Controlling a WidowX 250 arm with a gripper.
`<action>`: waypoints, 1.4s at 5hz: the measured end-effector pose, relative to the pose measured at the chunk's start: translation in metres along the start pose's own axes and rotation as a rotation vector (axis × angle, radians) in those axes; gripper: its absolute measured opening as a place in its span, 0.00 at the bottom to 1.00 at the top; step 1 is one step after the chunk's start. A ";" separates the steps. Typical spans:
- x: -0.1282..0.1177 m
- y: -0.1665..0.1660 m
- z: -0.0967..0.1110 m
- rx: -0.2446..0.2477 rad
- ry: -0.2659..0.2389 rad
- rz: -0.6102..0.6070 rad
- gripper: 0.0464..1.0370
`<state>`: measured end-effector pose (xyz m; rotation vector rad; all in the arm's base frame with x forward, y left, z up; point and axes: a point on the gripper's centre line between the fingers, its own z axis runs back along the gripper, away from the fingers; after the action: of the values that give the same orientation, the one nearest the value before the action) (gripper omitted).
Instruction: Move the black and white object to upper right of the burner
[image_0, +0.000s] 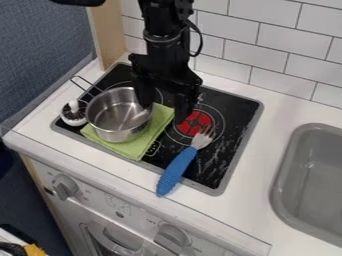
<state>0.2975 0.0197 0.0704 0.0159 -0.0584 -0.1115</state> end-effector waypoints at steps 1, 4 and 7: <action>-0.002 0.000 -0.006 -0.004 0.021 -0.003 0.97; -0.050 0.083 0.019 0.095 0.047 0.114 0.97; -0.062 0.155 -0.008 0.131 0.144 0.282 0.96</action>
<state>0.2540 0.1802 0.0615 0.1459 0.0761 0.1758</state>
